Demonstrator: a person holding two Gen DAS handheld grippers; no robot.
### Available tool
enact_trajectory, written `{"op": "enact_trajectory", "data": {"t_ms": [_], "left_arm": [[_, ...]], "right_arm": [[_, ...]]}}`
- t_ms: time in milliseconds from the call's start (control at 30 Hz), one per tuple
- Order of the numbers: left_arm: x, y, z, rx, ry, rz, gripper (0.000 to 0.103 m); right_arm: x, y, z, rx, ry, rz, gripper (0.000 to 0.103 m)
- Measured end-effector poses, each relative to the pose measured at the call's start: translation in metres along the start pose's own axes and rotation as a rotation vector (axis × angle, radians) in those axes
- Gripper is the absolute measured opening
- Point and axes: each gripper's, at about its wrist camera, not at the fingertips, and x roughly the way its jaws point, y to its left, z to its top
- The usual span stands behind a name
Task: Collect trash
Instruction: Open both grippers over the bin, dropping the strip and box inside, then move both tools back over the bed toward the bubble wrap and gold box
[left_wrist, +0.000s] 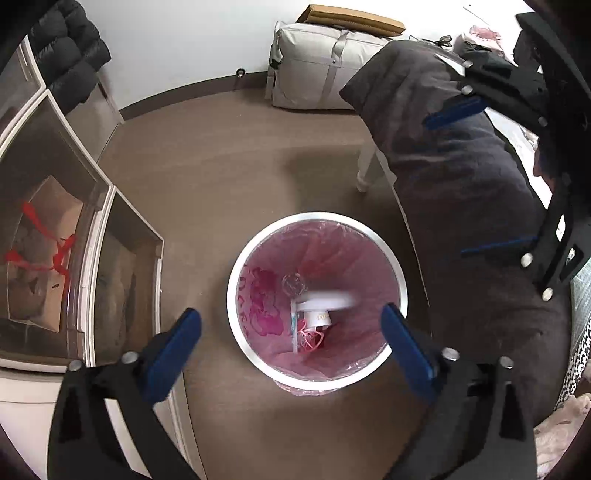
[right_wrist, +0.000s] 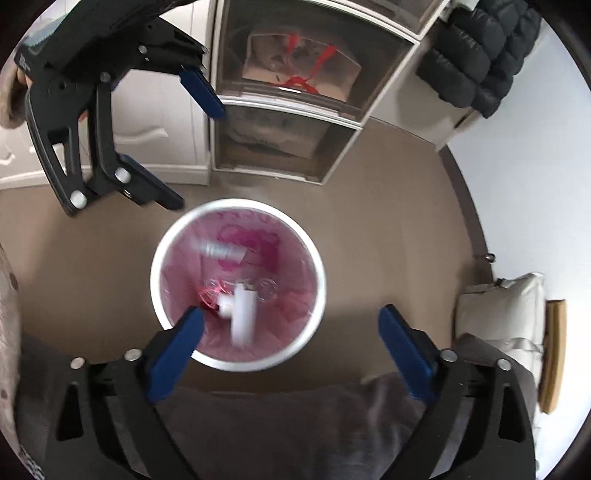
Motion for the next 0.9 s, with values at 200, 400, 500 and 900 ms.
{"op": "enact_trajectory", "data": {"t_ms": [200, 400, 500, 900], "left_arm": [[0.014, -0.005, 0.0, 0.029, 0.081, 0.036, 0.098], [0.006, -0.008, -0.002, 0.003, 0.072, 0.017, 0.098], [-0.003, -0.011, -0.003, 0.0, 0.06, 0.029, 0.098], [-0.094, -0.059, -0.007, -0.033, -0.085, -0.005, 0.098]], "right_arm": [[-0.01, -0.008, -0.012, 0.007, 0.018, -0.036, 0.096], [-0.018, -0.016, -0.019, 0.042, 0.013, -0.037, 0.096], [-0.03, -0.015, -0.019, 0.047, 0.004, -0.055, 0.096], [-0.112, 0.0, -0.042, 0.117, -0.07, -0.109, 0.096]]}}
